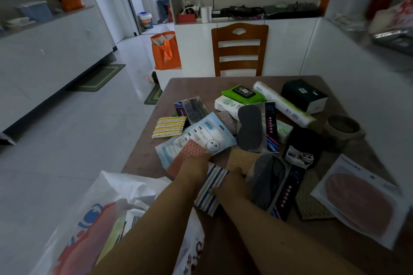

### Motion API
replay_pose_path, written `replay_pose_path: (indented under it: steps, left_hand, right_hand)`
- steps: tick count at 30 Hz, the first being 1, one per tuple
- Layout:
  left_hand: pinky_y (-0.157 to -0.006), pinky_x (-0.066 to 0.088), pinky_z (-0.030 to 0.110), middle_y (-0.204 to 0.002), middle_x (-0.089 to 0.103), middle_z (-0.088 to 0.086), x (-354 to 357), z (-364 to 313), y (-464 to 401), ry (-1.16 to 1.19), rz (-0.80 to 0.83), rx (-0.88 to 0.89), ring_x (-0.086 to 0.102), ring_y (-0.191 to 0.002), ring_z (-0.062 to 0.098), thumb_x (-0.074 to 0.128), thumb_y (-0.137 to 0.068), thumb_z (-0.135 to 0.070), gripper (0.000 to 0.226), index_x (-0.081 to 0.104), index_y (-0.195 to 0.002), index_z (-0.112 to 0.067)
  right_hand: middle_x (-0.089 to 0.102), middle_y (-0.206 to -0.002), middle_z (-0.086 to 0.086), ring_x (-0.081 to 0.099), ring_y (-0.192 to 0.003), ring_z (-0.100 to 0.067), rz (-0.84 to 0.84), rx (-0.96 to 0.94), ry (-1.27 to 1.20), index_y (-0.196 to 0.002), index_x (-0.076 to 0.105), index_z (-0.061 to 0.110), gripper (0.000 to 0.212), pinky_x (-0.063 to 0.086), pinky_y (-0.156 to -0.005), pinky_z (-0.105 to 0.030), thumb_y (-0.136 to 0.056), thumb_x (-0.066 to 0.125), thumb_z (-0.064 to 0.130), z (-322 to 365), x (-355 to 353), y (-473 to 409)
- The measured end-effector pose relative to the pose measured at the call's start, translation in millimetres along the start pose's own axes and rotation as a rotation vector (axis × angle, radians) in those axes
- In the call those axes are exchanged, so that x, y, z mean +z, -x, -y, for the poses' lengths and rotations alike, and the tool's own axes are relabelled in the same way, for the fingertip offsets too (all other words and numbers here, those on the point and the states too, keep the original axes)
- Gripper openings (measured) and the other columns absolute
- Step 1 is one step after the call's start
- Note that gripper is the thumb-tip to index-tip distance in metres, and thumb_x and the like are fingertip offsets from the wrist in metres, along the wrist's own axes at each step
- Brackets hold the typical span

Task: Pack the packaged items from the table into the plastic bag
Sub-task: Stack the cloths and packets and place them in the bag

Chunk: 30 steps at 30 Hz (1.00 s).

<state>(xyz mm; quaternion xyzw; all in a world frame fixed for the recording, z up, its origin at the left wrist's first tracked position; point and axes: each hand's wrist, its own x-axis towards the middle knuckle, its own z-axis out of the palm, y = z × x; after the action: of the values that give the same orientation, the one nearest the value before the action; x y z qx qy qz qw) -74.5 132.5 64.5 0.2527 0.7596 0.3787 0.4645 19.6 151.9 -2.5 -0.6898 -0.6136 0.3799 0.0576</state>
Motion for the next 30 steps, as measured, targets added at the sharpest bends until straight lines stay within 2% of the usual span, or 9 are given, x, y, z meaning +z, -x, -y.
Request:
replay_pose_path:
  steps: [5, 9, 12, 16, 18, 21, 24, 26, 30]
  left_hand:
    - [-0.105, 0.041, 0.041, -0.135, 0.051, 0.015, -7.9, -3.1, -49.9, -0.634, -0.108, 0.147, 0.049, -0.124, 0.03, 0.049, -0.096, -0.035, 0.045, 0.046, -0.134, -0.01]
    - [-0.092, 0.049, 0.039, -0.123, 0.06, 0.016, -23.5, -4.0, -81.8, -0.409, -0.325, 0.035, 0.058, -0.111, 0.033, 0.048, -0.092, -0.041, 0.049, 0.048, -0.125, -0.005]
    - [-0.098, 0.047, 0.043, -0.124, 0.06, 0.017, -30.4, 7.3, -99.0, -0.427, -0.238, -0.016, 0.058, -0.112, 0.033, 0.051, -0.09, -0.048, 0.057, 0.049, -0.128, -0.006]
    - [-0.092, 0.049, 0.035, -0.118, 0.063, 0.017, -31.0, 19.6, -102.0, -0.756, -0.113, -0.045, 0.059, -0.109, 0.03, 0.064, -0.086, -0.039, 0.051, 0.056, -0.119, 0.0]
    - [-0.091, 0.052, 0.039, -0.11, 0.066, 0.016, -29.2, 11.9, -104.0, -0.673, -0.086, -0.029, 0.063, -0.102, 0.029, 0.065, -0.086, -0.037, 0.045, 0.06, -0.111, 0.0]
    - [-0.083, 0.054, 0.043, -0.105, 0.067, 0.011, -22.6, -9.8, -99.6, -0.227, 0.075, -0.078, 0.063, -0.097, 0.028, 0.057, -0.09, -0.044, 0.04, 0.059, -0.109, -0.009]
    - [-0.074, 0.052, 0.04, -0.099, 0.067, 0.014, -11.7, -28.3, -88.9, 0.127, 0.264, -0.215, 0.063, -0.095, 0.03, 0.038, -0.097, -0.05, 0.05, 0.061, -0.108, -0.007]
    - [-0.074, 0.052, 0.038, -0.095, 0.066, 0.016, -9.6, -37.5, -93.9, 0.201, 0.209, -0.224, 0.062, -0.091, 0.031, 0.03, -0.098, -0.054, 0.061, 0.062, -0.099, -0.002]
    - [-0.073, 0.052, 0.035, -0.087, 0.059, 0.015, -25.6, -49.5, -123.2, 0.367, -0.145, -0.194, 0.056, -0.078, 0.024, 0.051, -0.095, -0.034, 0.032, 0.052, -0.086, -0.004]
  right_hand:
    - [0.051, -0.134, -0.014, 0.055, -0.118, -0.033, 0.041, 0.098, -0.104, -0.133, 0.033, 0.011, 0.077, 0.052, -0.093, -0.045, -0.074, 0.078, 0.027, 11.5, 7.6, -19.8]
    - [0.061, -0.125, -0.011, 0.061, -0.103, -0.027, 0.093, 0.057, -0.31, -0.126, 0.054, 0.01, 0.055, 0.053, -0.09, -0.038, -0.077, 0.074, 0.021, 5.4, -5.1, -31.2]
    - [0.061, -0.124, -0.013, 0.06, -0.102, -0.029, 0.115, 0.041, -0.529, -0.127, 0.055, 0.009, 0.052, 0.052, -0.091, -0.042, -0.079, 0.071, 0.017, -6.9, -24.5, -38.6]
    - [0.061, -0.124, -0.011, 0.059, -0.097, -0.027, 0.19, 0.053, -0.798, -0.127, 0.055, 0.01, 0.046, 0.048, -0.084, -0.039, -0.083, 0.069, 0.011, -16.1, -50.1, -49.7]
    - [0.065, -0.118, -0.011, 0.062, -0.093, -0.026, 0.261, 0.019, -0.882, -0.117, 0.061, 0.012, 0.032, 0.049, -0.081, -0.038, -0.085, 0.068, 0.011, -15.4, -55.3, -54.6]
    - [0.069, -0.1, -0.006, 0.065, -0.085, -0.024, 0.313, 0.023, -1.005, -0.107, 0.063, 0.015, 0.02, 0.052, -0.069, -0.035, -0.088, 0.066, 0.018, -9.2, -53.9, -58.0]
    - [0.07, -0.099, -0.007, 0.067, -0.089, -0.026, 0.36, 0.036, -1.158, -0.1, 0.064, 0.015, 0.013, 0.054, -0.07, -0.038, -0.087, 0.066, 0.016, -1.0, -46.6, -61.8]
    - [0.071, -0.1, -0.009, 0.067, -0.091, -0.027, 0.379, 0.037, -1.225, -0.097, 0.066, 0.013, 0.011, 0.054, -0.07, -0.04, -0.086, 0.067, 0.012, 3.1, -43.2, -65.2]
    - [0.07, -0.101, -0.009, 0.067, -0.088, -0.027, 0.309, 0.073, -1.209, -0.101, 0.064, 0.014, 0.021, 0.054, -0.066, -0.037, -0.082, 0.072, 0.016, 5.0, -43.8, -74.6]
